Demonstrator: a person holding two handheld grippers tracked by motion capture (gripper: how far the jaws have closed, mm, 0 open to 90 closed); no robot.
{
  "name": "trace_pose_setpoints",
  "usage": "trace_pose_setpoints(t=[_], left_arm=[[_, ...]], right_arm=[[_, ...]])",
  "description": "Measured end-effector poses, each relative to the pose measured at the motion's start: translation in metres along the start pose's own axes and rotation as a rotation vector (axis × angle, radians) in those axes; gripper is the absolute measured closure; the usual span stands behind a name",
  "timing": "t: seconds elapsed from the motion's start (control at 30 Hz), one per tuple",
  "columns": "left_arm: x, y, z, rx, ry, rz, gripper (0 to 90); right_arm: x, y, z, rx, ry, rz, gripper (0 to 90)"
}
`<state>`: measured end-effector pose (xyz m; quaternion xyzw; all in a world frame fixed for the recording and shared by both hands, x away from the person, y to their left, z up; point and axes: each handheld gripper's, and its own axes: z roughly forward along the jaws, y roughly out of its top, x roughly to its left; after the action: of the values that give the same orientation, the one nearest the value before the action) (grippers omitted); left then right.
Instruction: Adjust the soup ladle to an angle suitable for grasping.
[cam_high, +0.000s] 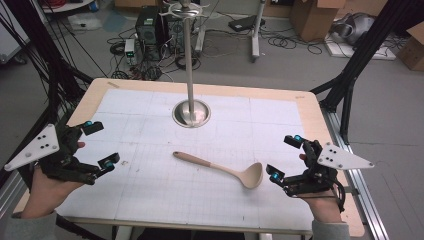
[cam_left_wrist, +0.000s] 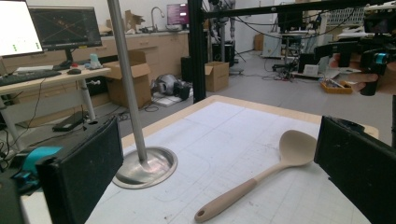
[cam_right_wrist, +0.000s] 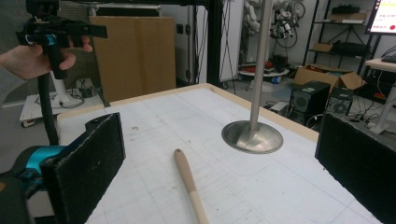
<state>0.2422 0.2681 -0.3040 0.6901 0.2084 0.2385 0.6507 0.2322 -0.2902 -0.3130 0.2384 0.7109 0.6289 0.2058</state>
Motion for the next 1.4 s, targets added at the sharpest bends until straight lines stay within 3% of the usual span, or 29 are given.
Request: trace_pose_setpoints(t=[0.33,0.57,0.83,1.03,1.1,1.2,1.3,1.33,1.4], left_arm=[[0.001,-0.001,0.0,0.002,0.023,-0.019,1.8],[0.001,-0.003,-0.002,0.013,0.029,-0.026,1.8],[0.001,-0.003,-0.009,0.013,0.044,-0.038,1.8],[0.001,-0.003,-0.013,0.014,0.055,-0.043,1.8],[0.001,-0.004,-0.013,0.016,0.056,-0.044,1.8],[0.001,-0.004,-0.013,0.021,0.054,-0.046,1.8],[0.001,-0.004,-0.014,0.023,0.054,-0.046,1.8],[0.001,-0.004,-0.014,0.023,0.055,-0.045,1.8],[0.001,-0.004,-0.015,0.02,0.055,-0.048,1.8]], right_arm=[[-0.003,-0.004,-0.001,0.009,-0.019,0.02,0.2],[-0.001,-0.002,0.01,0.016,-0.023,0.014,0.2],[0.003,-0.005,0.043,0.064,0.052,0.038,1.4],[0.003,-0.005,0.064,0.072,0.078,0.015,9.6],[0.005,-0.006,0.072,0.063,0.094,0.007,21.8],[0.005,-0.007,0.079,0.072,0.1,0.016,26.5],[0.006,-0.01,0.092,0.101,0.112,0.018,35.6],[0.007,-0.012,0.102,0.117,0.116,0.004,42.6],[0.008,-0.013,0.105,0.125,0.117,0.0,45.7]])
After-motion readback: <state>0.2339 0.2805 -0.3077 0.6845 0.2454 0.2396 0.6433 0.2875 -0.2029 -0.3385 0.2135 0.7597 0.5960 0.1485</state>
